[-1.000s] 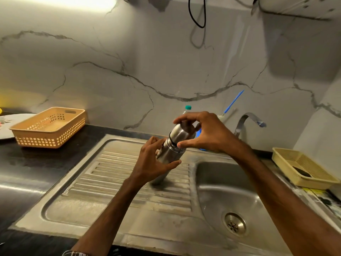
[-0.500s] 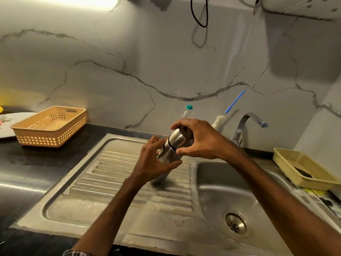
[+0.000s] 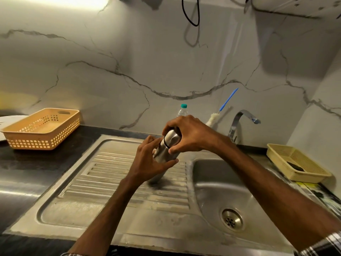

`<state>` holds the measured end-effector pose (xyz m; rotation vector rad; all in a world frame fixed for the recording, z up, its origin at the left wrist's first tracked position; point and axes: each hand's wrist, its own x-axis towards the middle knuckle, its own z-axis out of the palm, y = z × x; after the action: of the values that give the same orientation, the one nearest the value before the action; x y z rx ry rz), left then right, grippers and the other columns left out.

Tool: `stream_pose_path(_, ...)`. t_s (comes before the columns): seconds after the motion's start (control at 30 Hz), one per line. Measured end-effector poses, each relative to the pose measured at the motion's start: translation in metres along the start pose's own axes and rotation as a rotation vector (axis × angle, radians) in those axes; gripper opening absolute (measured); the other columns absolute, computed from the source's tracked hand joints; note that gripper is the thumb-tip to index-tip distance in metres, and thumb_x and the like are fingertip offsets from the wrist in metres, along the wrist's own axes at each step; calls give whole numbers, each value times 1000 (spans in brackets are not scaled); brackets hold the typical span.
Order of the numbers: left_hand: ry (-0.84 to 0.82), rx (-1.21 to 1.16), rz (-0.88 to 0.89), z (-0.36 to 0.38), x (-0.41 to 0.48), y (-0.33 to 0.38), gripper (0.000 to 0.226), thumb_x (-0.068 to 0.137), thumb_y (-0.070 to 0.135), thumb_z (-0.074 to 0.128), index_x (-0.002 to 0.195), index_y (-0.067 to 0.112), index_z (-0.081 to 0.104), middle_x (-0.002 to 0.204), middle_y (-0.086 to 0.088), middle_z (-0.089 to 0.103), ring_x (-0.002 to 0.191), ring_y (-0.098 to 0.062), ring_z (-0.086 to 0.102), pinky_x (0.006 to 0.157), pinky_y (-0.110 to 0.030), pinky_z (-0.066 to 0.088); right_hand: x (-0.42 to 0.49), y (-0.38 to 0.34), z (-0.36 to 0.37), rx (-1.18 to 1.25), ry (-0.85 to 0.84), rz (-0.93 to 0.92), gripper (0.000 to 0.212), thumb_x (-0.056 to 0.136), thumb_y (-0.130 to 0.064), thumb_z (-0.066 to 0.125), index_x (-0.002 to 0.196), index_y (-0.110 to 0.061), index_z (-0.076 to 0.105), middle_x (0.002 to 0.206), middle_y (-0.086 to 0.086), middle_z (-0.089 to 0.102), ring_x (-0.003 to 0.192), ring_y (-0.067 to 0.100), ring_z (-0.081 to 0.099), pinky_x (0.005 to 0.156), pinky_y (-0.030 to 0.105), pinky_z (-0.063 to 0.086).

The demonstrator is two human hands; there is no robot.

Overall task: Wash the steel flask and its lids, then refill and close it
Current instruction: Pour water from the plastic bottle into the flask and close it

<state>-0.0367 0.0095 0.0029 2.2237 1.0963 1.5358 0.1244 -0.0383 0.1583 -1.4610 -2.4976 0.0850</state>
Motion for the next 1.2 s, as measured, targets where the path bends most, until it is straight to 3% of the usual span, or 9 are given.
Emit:
stream_pose_path(0.37,-30,5,-28,3,0,-4,76,65,74,80,117,21,68,101,6,57,94,-10,56,77,-41,62,5,13,-8,86,-99,-114,45,67,-28,91,108,-22,72,97,-7,67,90,10,61,70,22,52)
stream_pose_path(0.6,-20,10,-19,1,0,-4,72,66,71,81,117,23,68,99,8,56,92,-10,56,76,-43,62,11,2,3,-128,99,87,53,72,-68,75,89,-18,64,79,-1,63,72,13,61,66,24,51)
stream_pose_path(0.7,-10,-17,-11,2,-1,-3,72,64,68,84,118,24,66,103,6,57,96,-13,58,79,-44,62,11,-6,6,-198,123,201,57,77,-71,66,85,-15,59,75,3,64,58,11,57,69,27,57)
stream_pose_path(0.8,-12,-28,7,3,-1,-1,72,65,67,85,119,25,64,104,4,57,97,-15,59,77,-44,63,10,-3,-2,-170,49,218,60,78,-73,64,93,-14,62,81,2,64,72,12,59,63,23,49)
stream_pose_path(0.9,-15,-7,1,1,1,-1,71,66,67,83,118,21,67,98,6,55,91,-12,56,72,-41,61,2,2,-16,17,-83,80,64,74,-60,78,121,-21,61,107,-5,65,92,10,61,74,23,53)
stream_pose_path(1.0,-24,3,-10,0,1,-1,77,66,69,82,126,23,65,99,6,55,93,-11,55,74,-41,61,2,7,-18,62,-4,15,47,71,-41,85,111,-23,69,100,-5,69,90,10,65,75,23,57)
stream_pose_path(1.07,-22,4,-11,0,0,-1,79,66,69,83,127,23,64,101,6,55,94,-12,56,75,-42,61,6,6,-10,-28,158,94,45,74,-60,77,89,-17,73,80,-1,71,76,14,69,67,27,57)
stream_pose_path(1.13,-18,4,-23,0,-1,-2,79,66,69,82,126,22,64,104,5,56,96,-13,56,78,-44,61,8,5,-2,-105,220,224,67,79,-78,58,73,-12,68,62,3,67,56,14,68,59,26,54)
stream_pose_path(1.2,-19,-5,-31,1,0,-2,80,66,70,81,126,22,64,108,4,57,100,-14,57,81,-44,62,6,4,0,-92,162,257,77,77,-85,47,80,-11,70,66,3,70,58,14,68,61,23,54)
